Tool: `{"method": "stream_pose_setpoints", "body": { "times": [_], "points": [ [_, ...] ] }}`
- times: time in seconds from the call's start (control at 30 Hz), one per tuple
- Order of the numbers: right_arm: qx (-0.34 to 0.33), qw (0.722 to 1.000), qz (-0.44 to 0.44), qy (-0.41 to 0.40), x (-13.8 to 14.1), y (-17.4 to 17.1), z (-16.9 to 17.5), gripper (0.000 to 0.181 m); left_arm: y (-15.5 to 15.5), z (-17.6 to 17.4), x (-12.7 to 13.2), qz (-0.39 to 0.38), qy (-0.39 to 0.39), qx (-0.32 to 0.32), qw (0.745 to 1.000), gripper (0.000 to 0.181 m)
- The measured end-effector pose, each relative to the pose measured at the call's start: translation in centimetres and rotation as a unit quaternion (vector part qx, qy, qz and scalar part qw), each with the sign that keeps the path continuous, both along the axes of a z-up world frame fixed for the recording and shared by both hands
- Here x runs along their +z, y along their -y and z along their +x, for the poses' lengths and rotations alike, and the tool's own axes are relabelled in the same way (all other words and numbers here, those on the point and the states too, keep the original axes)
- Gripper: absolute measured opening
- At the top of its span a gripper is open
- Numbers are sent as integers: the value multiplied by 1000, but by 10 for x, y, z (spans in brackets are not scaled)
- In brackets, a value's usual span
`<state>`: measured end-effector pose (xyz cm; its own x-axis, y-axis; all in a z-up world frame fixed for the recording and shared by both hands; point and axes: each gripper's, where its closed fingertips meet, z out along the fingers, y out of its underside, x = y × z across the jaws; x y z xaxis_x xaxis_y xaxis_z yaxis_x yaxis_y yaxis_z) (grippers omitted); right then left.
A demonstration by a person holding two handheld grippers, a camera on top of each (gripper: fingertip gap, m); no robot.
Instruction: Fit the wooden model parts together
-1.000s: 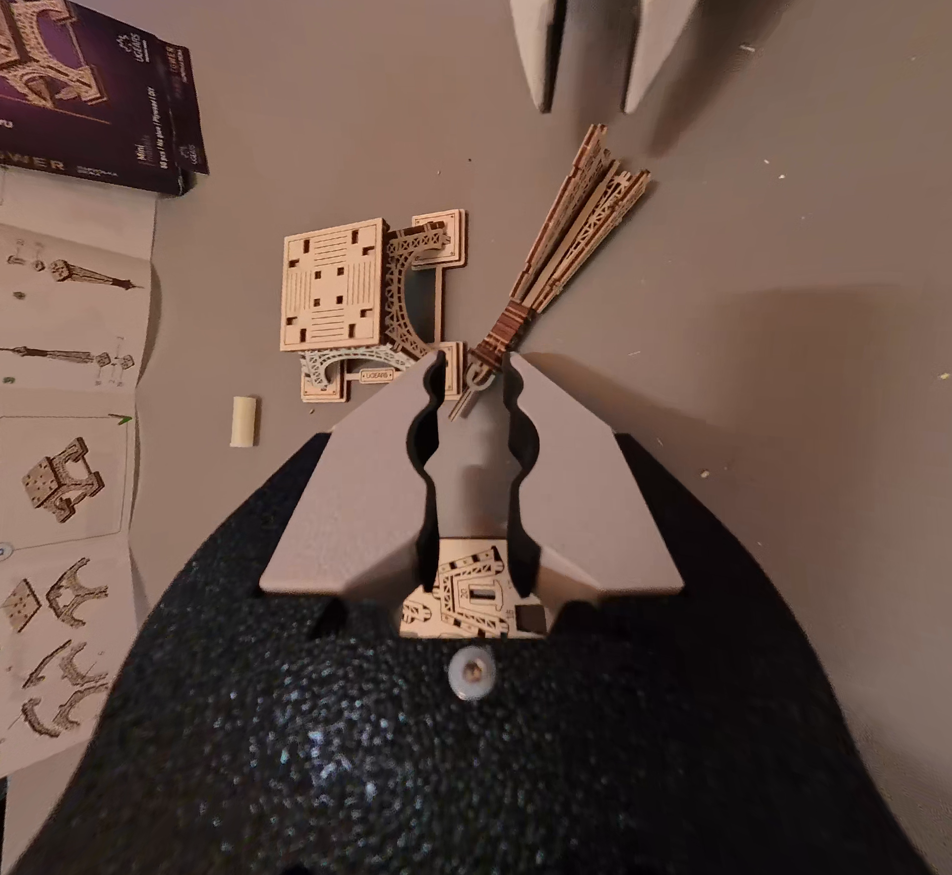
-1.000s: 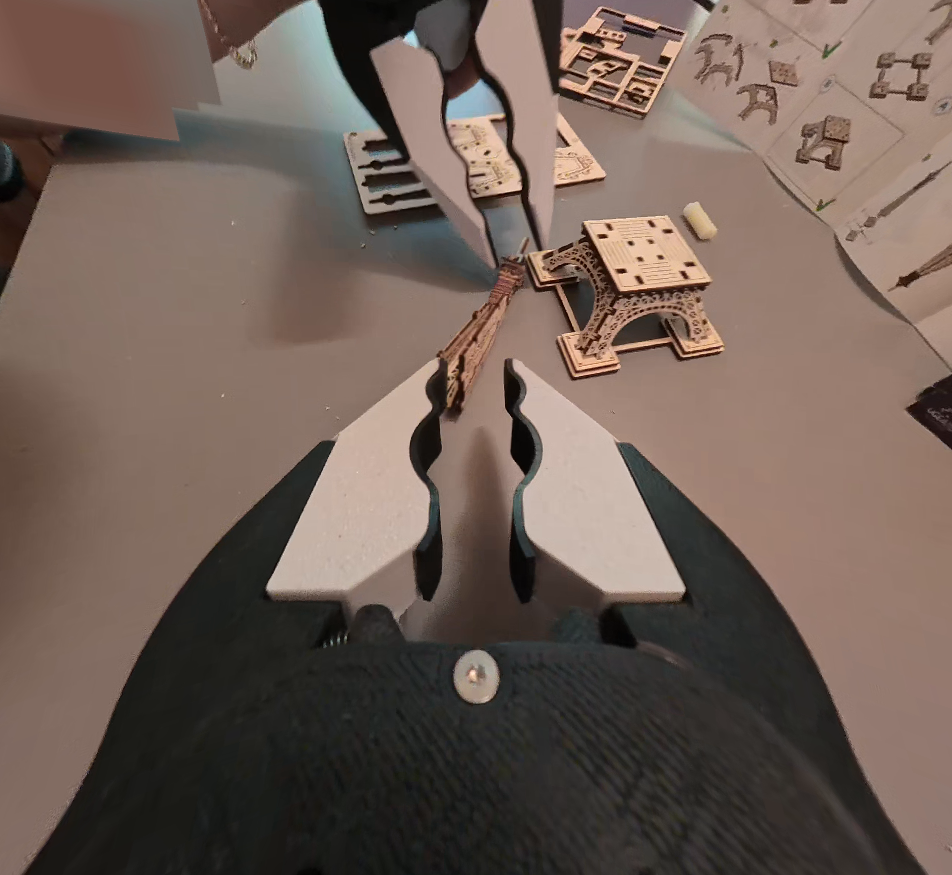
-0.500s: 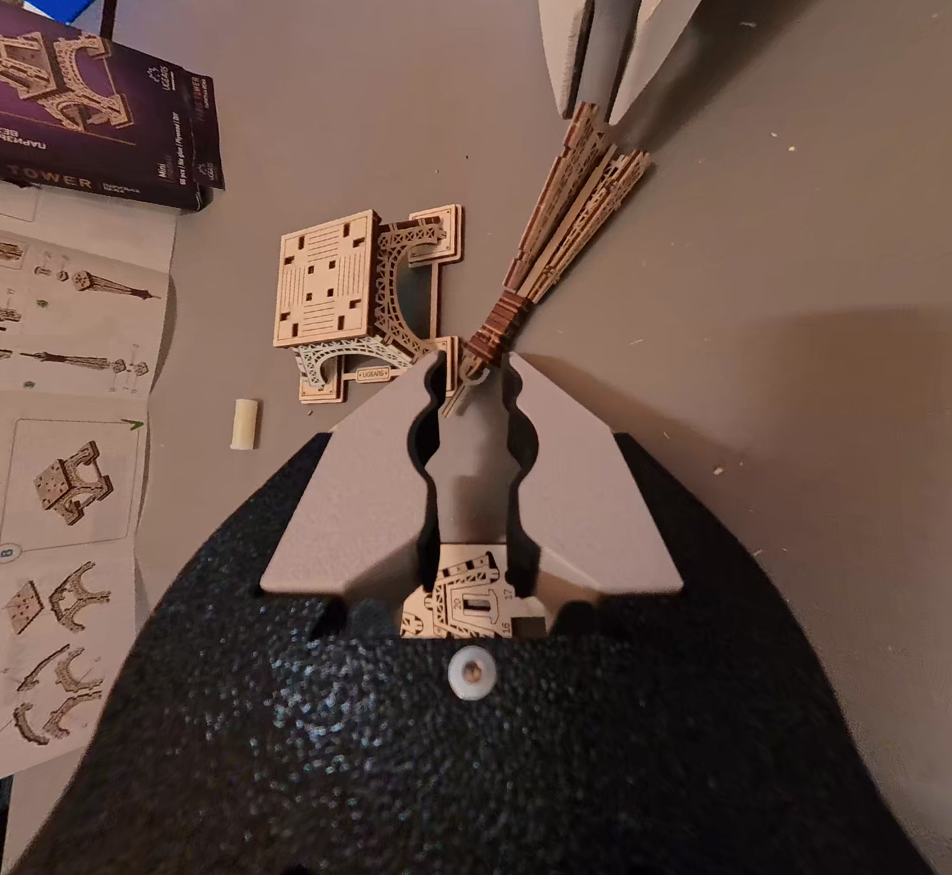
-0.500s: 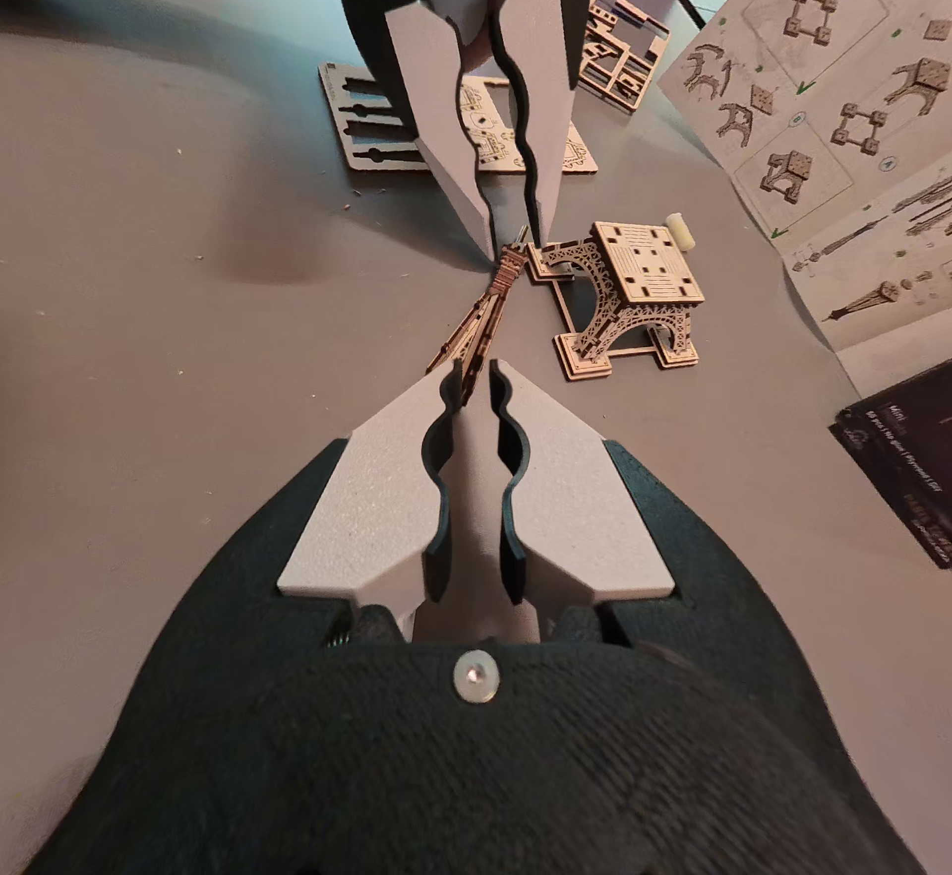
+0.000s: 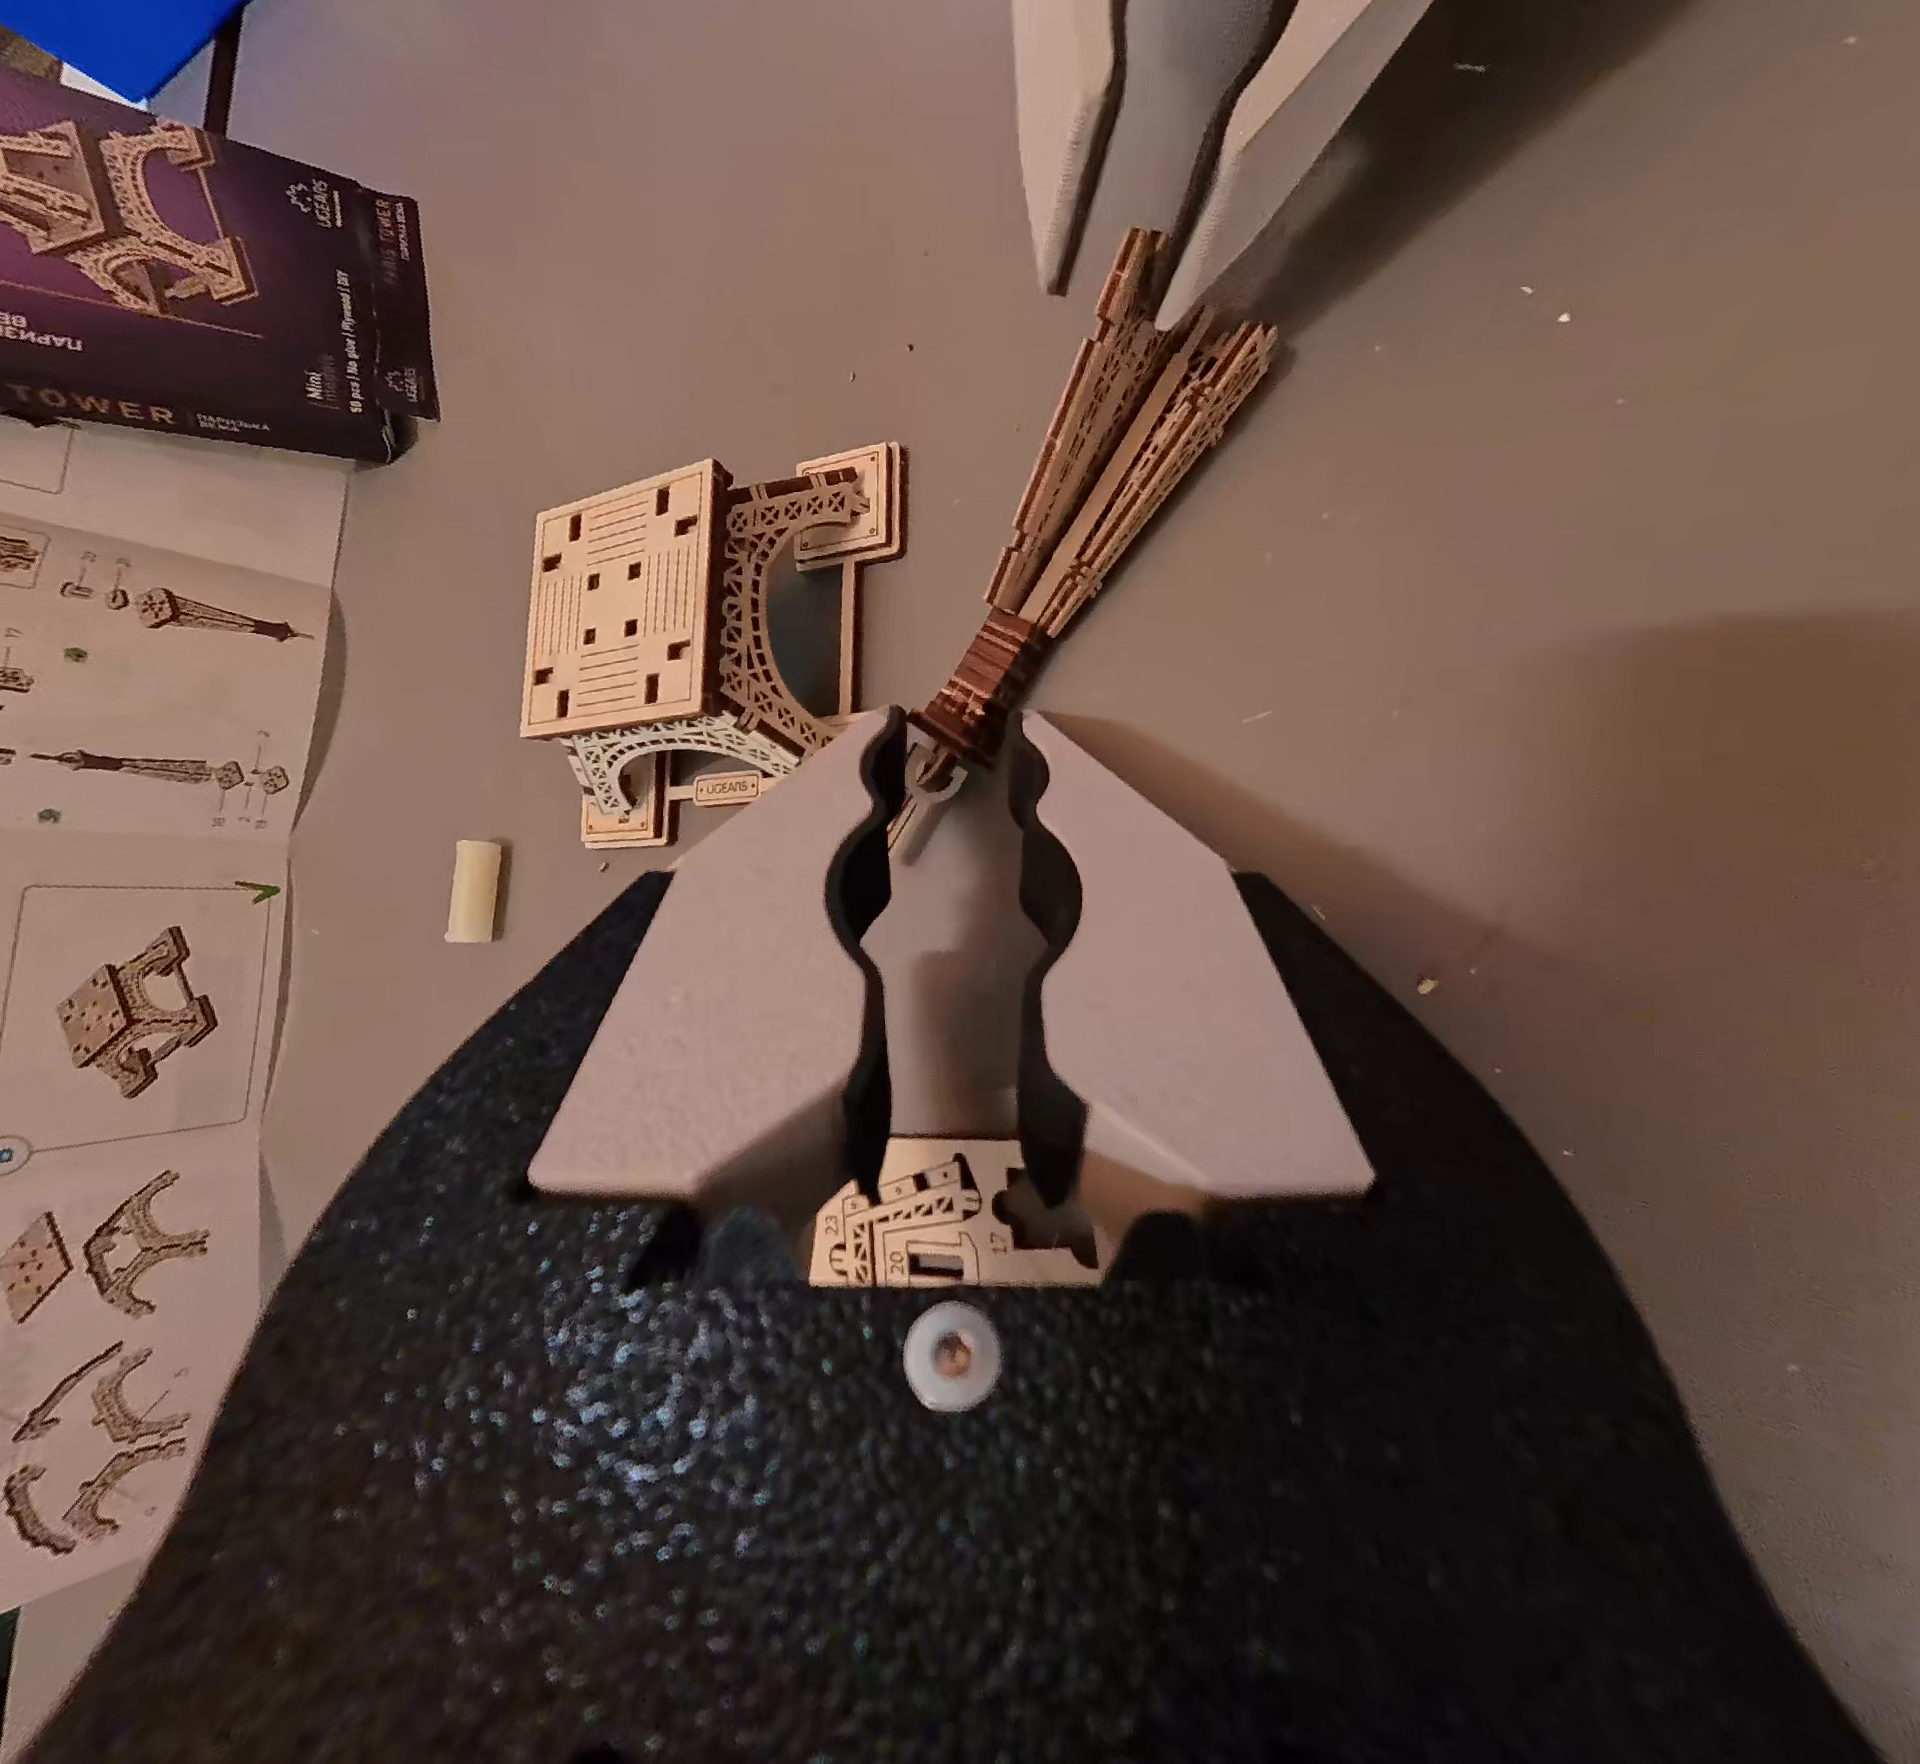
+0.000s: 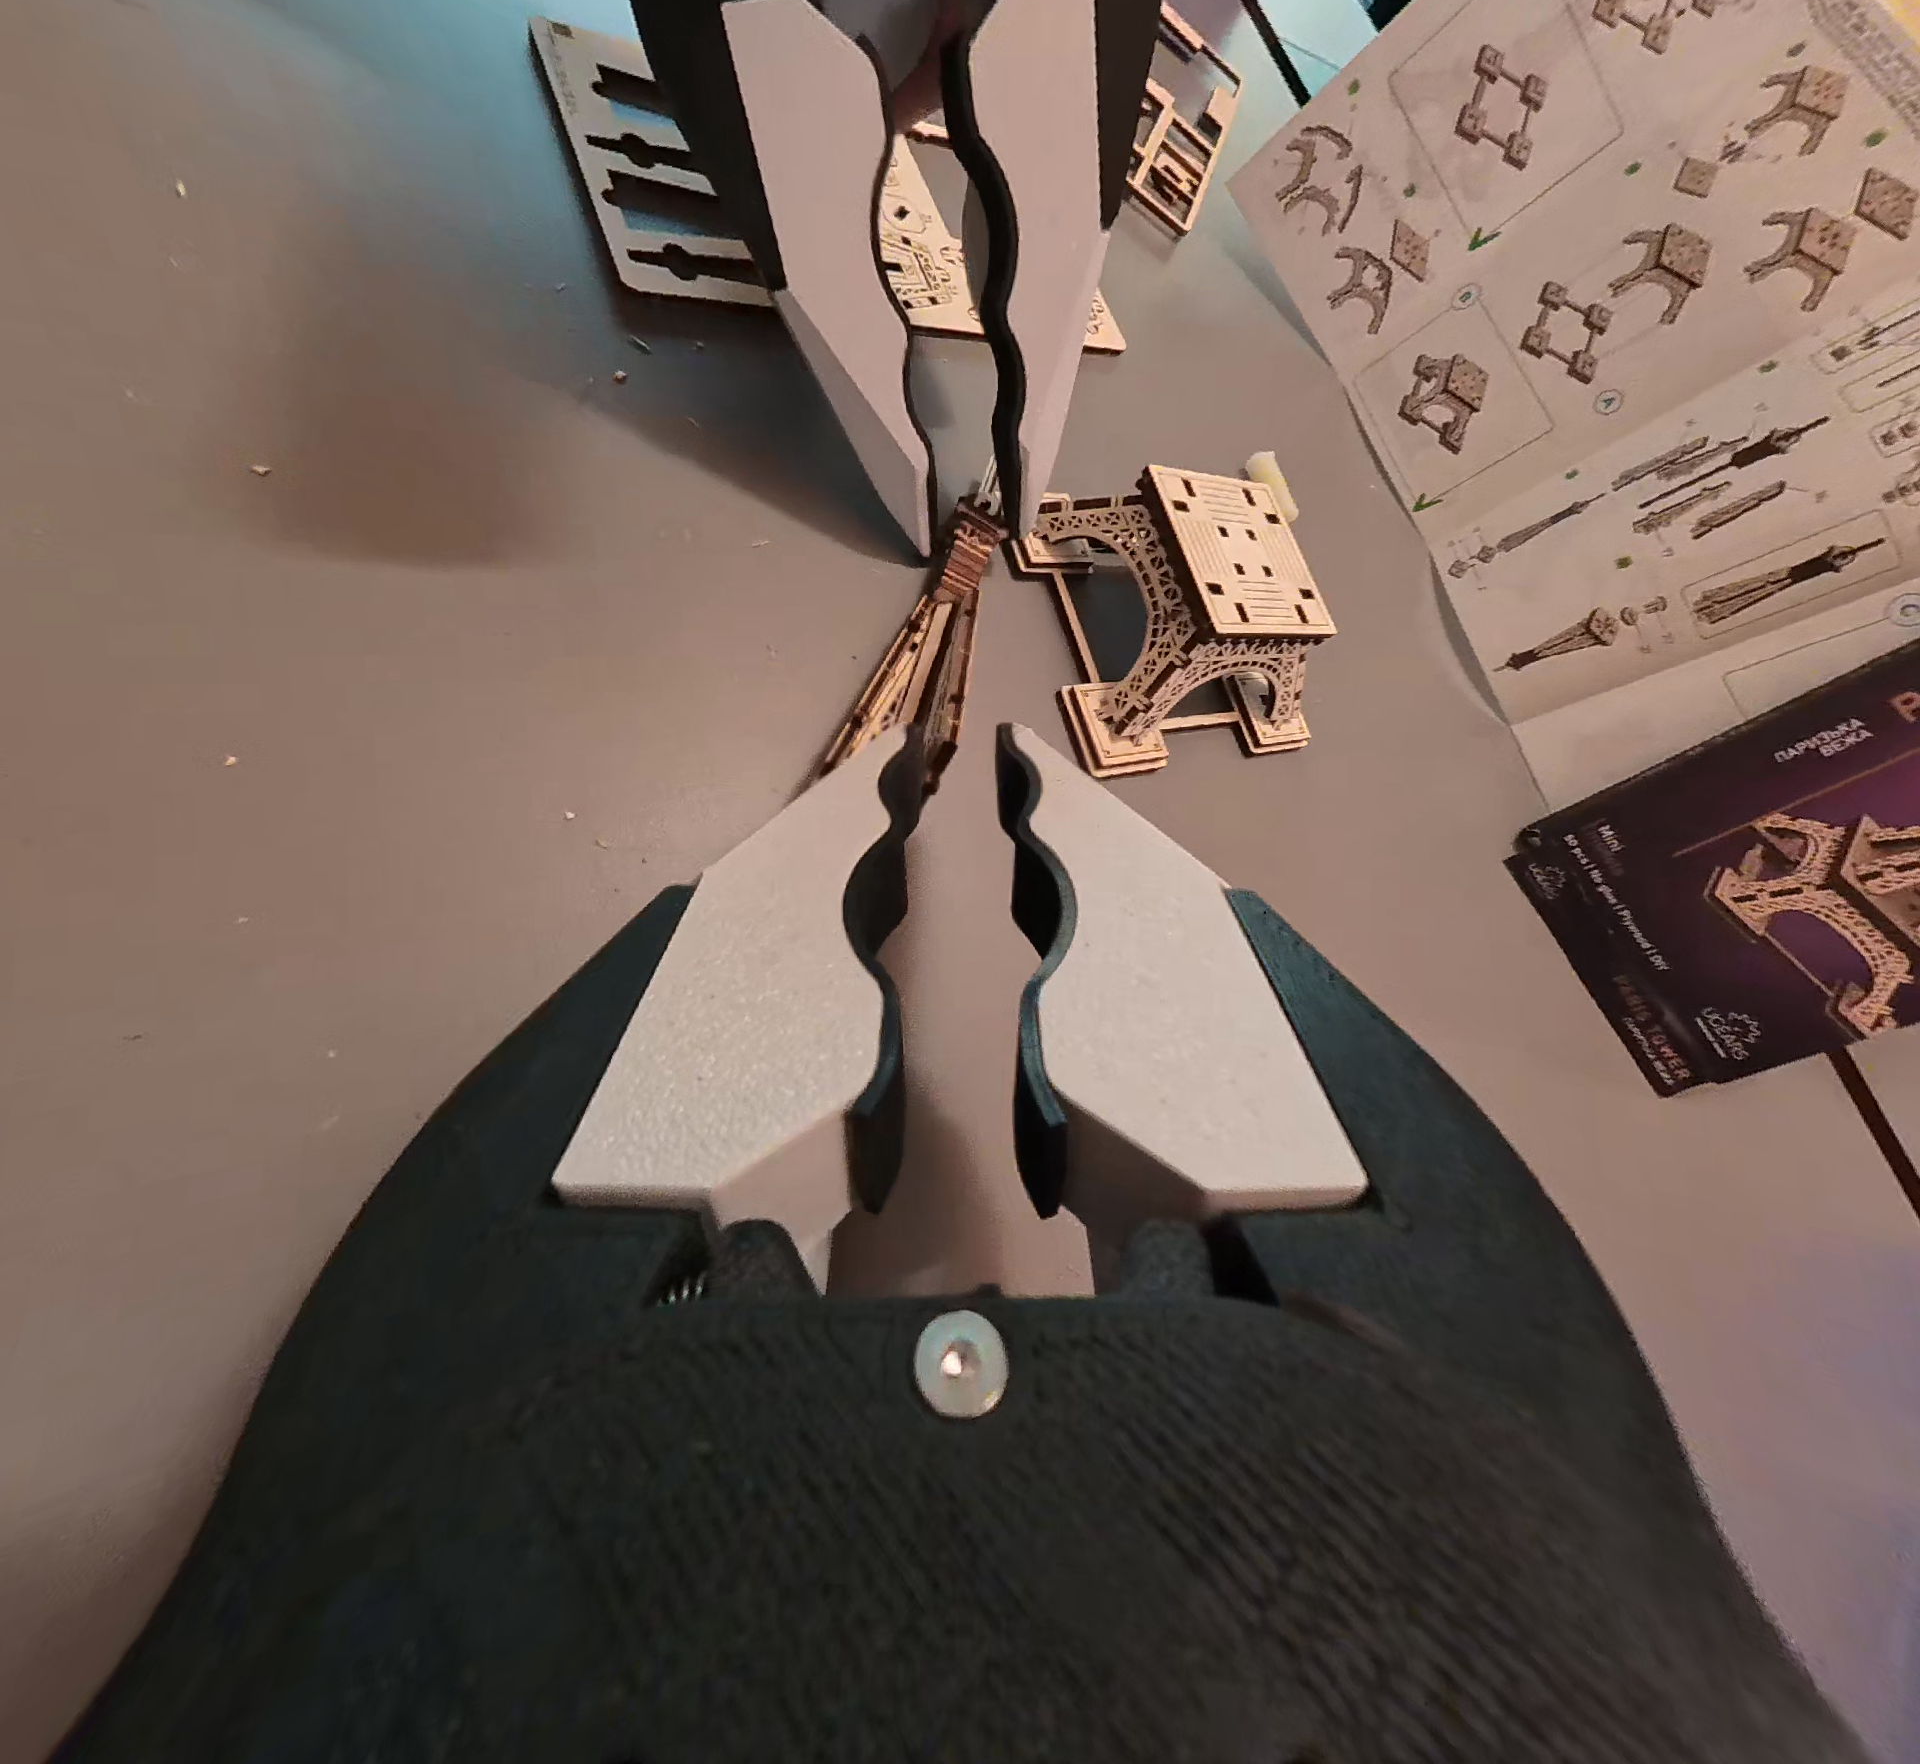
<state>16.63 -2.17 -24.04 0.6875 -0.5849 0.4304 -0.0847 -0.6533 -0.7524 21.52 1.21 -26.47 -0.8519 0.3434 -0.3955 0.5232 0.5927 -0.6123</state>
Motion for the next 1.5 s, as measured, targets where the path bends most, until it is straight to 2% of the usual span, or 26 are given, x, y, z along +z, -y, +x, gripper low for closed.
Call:
{"method": "stream_pose_setpoints", "body": {
  "times": [0.1,0.37,0.6,0.9,1.1,1.27,1.5],
  "points": [
    [3,1000,-1,9,0,-2,-1,3,0,0,0,0,1,-1,1000,17],
    [5,999,-24,37,0,1,1,2,0,0,-1,3,-3,1,1000,16],
    [30,991,-81,104,-1,3,2,3,0,1,-1,22,-4,2,1000,15],
    [75,964,-180,183,-5,2,0,3,0,1,-1,33,-8,6,999,15],
    [82,926,-291,227,-5,8,-1,6,0,1,-1,33,-9,9,999,15],
    [77,960,-218,159,0,5,-10,3,0,1,-1,31,-11,8,999,15],
    [79,976,-167,117,3,8,-13,14,4,-3,-1,31,-20,1,999,15]
  ]
}}
